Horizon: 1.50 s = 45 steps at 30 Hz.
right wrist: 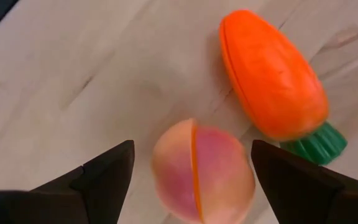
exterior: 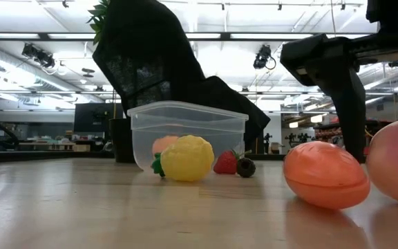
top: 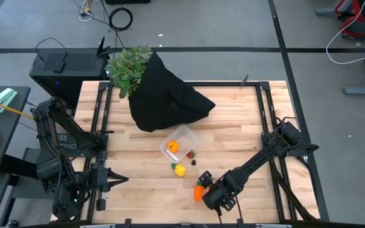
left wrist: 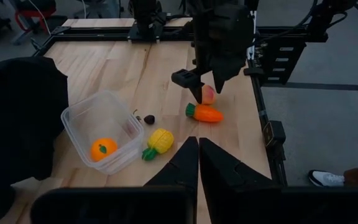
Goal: Pick and placing Produce into tupperware
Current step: Put the pink peach into the transparent bin
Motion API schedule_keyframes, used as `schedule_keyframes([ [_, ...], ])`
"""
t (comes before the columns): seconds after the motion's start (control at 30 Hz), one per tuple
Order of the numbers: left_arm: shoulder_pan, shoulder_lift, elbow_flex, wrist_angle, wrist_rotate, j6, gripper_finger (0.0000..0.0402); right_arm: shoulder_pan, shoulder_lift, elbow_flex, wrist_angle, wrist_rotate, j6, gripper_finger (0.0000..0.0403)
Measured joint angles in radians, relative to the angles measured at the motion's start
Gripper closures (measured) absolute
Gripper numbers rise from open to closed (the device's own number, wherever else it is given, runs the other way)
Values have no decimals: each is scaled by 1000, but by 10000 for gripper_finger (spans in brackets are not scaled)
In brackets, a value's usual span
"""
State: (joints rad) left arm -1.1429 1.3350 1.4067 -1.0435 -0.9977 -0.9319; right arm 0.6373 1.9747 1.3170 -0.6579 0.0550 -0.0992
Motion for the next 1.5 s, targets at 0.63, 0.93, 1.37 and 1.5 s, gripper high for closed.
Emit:
schedule_keyframes([
  [0.63, 0, 0, 0, 0, 0, 0, 386, -33, 10, 0, -5, 22, 10, 81],
  [0.93, 0, 0, 0, 0, 0, 0, 382, -33, 10, 0, -6, 23, 10, 103],
  [1.37, 0, 0, 0, 0, 0, 0, 389, -34, 8, 1, -17, 23, 10, 167],
  [1.5, 0, 0, 0, 0, 0, 0, 382, -41, -1, 1, -98, 23, 10, 157],
])
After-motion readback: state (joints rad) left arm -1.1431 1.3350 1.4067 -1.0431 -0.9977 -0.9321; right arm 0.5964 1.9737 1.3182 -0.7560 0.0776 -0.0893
